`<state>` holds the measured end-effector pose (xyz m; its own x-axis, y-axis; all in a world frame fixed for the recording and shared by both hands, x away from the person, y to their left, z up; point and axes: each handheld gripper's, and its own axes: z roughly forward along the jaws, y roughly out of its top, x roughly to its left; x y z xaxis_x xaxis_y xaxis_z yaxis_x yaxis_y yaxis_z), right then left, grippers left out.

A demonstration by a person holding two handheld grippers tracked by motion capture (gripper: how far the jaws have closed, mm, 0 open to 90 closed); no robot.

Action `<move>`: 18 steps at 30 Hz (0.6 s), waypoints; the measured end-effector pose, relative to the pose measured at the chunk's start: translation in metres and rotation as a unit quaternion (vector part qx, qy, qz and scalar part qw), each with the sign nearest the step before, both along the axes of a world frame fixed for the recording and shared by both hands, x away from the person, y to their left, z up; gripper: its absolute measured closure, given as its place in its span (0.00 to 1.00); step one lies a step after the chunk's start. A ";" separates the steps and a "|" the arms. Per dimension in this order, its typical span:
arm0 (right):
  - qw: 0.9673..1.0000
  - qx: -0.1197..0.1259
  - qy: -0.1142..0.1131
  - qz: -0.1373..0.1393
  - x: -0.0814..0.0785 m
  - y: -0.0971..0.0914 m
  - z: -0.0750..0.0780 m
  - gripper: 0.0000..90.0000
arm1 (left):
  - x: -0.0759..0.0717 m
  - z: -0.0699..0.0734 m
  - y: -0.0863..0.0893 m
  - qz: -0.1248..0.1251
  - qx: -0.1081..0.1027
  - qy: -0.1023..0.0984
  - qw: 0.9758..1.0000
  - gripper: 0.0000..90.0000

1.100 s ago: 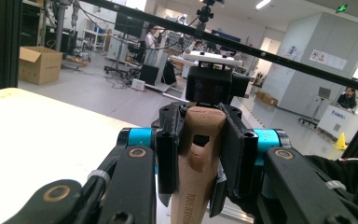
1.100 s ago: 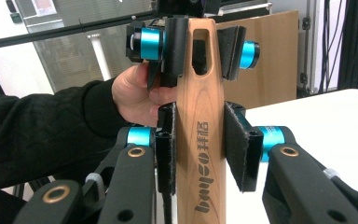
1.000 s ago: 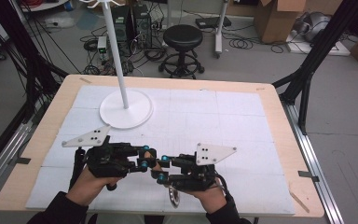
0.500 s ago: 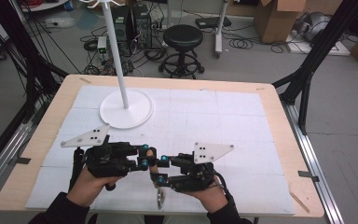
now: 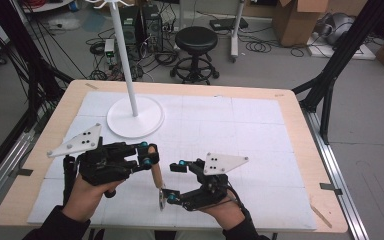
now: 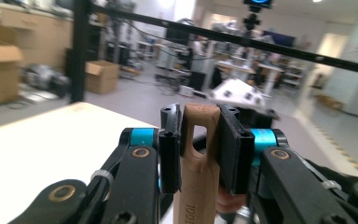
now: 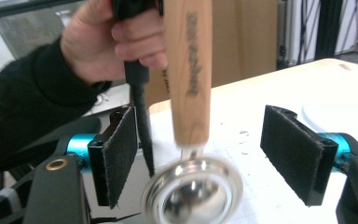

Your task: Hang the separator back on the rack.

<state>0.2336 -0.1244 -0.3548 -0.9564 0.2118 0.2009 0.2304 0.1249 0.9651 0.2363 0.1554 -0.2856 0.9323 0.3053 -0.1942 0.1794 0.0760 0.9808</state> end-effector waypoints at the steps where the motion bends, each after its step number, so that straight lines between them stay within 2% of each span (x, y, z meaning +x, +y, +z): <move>1: 1.000 -0.004 -0.002 -0.004 -0.001 0.001 0.000 0.27 | 0.000 0.001 0.000 0.006 0.002 -0.002 1.000 0.79; 6: 0.999 -0.028 -0.015 -0.041 -0.004 0.008 -0.003 0.26 | -0.003 0.005 -0.002 0.039 0.005 -0.012 0.999 0.80; 11: 0.997 -0.023 -0.018 -0.066 -0.007 0.016 -0.005 0.29 | -0.007 0.004 -0.010 0.055 0.014 -0.020 0.998 0.80; 14: 0.997 -0.027 -0.019 -0.071 -0.008 0.018 -0.006 0.40 | -0.008 0.003 -0.016 0.061 0.016 -0.023 0.998 0.80; 18: 0.996 -0.018 -0.023 -0.086 -0.008 0.016 -0.005 0.50 | -0.011 0.002 -0.023 0.069 0.015 -0.025 0.997 0.80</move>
<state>0.2258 -0.1086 -0.3601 -0.9130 0.3804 0.1475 0.2077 0.1222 0.9705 0.2256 0.1324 -0.2837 0.8894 0.4358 -0.1382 0.1206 0.0680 0.9904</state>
